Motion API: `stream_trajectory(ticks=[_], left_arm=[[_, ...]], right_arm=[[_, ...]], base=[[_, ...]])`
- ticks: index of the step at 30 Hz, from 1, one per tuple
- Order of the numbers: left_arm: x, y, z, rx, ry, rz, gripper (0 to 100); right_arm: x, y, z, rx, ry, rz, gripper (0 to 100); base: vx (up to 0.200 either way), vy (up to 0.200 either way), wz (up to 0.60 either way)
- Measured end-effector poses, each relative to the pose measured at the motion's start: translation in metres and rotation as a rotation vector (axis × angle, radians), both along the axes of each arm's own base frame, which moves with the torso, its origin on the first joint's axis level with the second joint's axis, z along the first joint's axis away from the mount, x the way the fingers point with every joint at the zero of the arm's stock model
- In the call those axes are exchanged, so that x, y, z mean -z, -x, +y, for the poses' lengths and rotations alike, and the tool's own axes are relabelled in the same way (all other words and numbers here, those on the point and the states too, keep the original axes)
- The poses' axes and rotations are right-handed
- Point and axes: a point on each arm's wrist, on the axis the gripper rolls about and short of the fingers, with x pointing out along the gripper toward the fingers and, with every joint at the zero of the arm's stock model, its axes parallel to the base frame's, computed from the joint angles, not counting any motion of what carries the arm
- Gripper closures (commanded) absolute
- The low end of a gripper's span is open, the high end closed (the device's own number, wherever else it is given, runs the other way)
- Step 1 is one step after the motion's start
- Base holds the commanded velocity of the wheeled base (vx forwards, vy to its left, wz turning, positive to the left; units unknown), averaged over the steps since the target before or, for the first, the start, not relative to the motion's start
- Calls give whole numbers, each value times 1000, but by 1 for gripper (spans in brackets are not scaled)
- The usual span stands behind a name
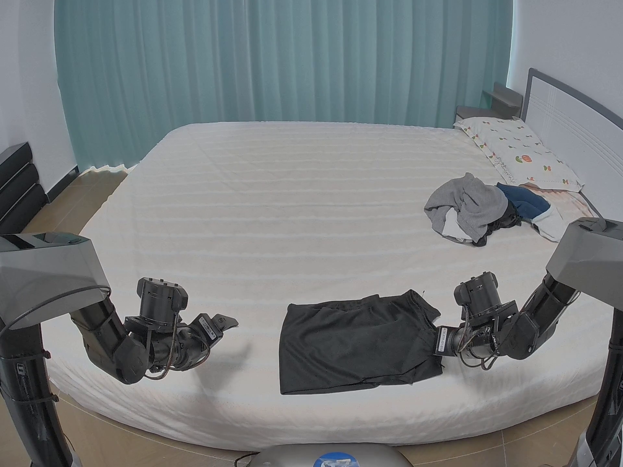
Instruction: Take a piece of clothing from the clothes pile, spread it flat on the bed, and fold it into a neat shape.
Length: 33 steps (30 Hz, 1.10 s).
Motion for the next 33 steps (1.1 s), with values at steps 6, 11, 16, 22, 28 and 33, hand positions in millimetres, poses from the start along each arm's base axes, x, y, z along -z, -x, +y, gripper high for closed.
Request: stream_trajectory(ticks=[6,11,16,22,28,33], left_arm=[[0,0,0,1,0,0,0],[0,0,0,1,0,0,0],[0,0,0,1,0,1,0],[0,0,0,1,0,1,0],[0,0,0,0,1,-1,0],[0,0,-1,1,1,2,0]], right_arm=[[5,4,-9,-6,-31,-4,0],[8,7,-15,-5,-57,14,0],[2,8,-25,21,-100,9,0],[-16,7,-35,94,-173,-32,0],[-28,3,-26,84,-214,-74,0],[-22,-9,-12,84,-220,-71,0]], base=[[0,0,0],[0,0,0],[0,0,0],[0,0,0],[0,0,0],[0,0,0]])
